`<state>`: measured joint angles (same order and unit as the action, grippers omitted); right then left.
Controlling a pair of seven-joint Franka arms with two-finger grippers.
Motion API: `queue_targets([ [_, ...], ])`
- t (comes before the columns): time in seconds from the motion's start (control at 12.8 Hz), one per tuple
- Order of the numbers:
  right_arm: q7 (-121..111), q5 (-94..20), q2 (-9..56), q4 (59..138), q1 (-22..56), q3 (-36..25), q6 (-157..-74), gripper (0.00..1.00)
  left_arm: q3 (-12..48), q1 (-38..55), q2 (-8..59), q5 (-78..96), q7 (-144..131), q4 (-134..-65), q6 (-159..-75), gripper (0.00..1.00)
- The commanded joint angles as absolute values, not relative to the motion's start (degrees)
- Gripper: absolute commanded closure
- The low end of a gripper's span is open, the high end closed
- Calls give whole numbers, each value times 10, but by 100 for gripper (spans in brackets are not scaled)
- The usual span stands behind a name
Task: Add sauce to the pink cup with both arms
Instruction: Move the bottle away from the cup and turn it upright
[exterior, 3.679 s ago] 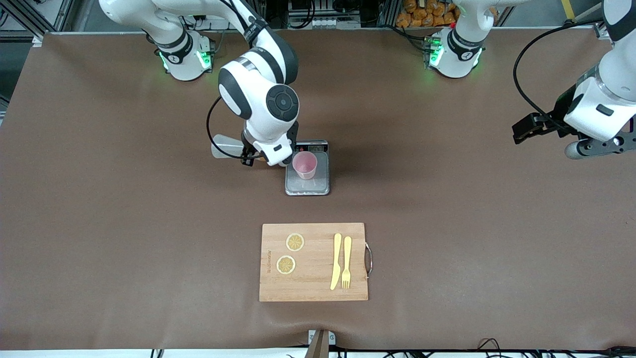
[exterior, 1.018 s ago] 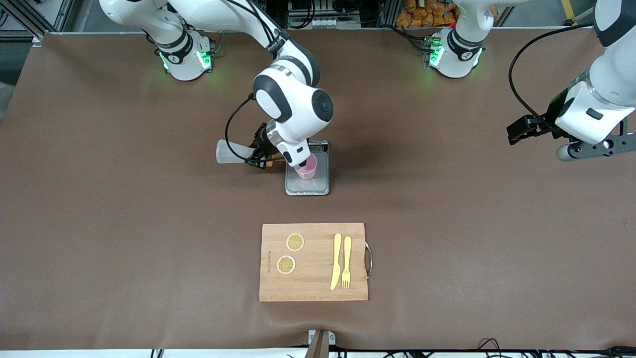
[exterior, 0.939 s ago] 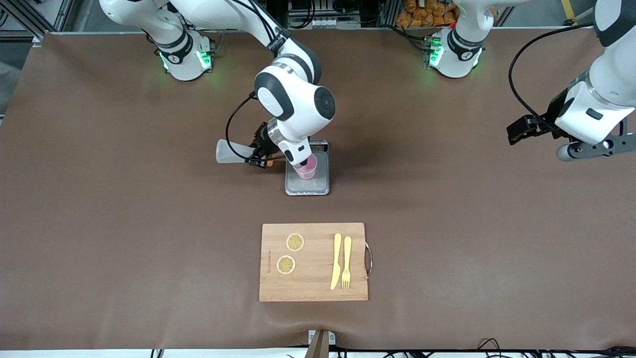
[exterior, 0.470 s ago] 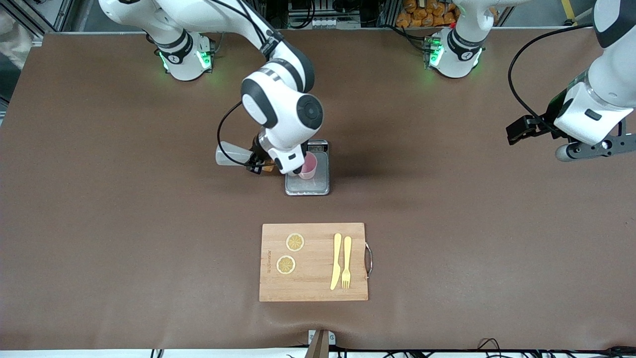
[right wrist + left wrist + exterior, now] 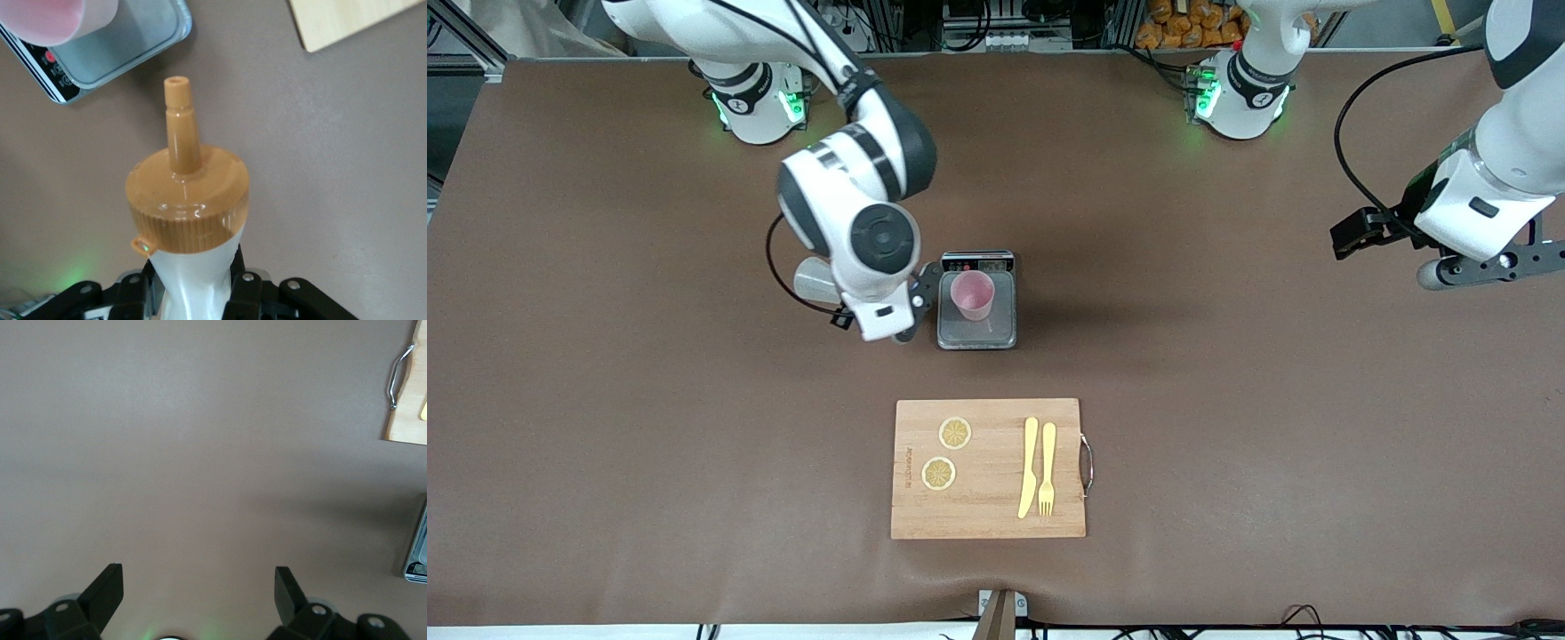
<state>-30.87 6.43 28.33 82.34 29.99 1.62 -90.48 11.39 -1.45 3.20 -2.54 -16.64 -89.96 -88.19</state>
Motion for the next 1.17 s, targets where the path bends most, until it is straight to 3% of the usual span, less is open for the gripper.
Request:
queue_targets([
  [0.0, -308, 8, 238, 843, 238, 24, -901, 100, 115, -15, 23, -19, -165, -909, -890, 0],
  [0.31, -312, -4, 210, 860, 200, 23, -885, 100, 114, -14, 24, -19, -166, -909, -891, 0],
  [0.55, -325, 76, 211, 867, 185, 22, -884, 100, 115, -14, 25, -19, -167, -910, -893, 0],
  [0.63, -325, 96, 215, 868, 179, 23, -884, 59, 115, -13, 25, -19, -167, -910, -895, 0],
  [0.7, -324, 103, 215, 881, 170, 23, -888, 12, 115, -13, 24, -19, -167, -912, -896, 0],
  [1.1, -330, 105, 214, 926, 106, 23, -939, 8, 115, -13, 23, -19, -168, -911, -896, 0],
])
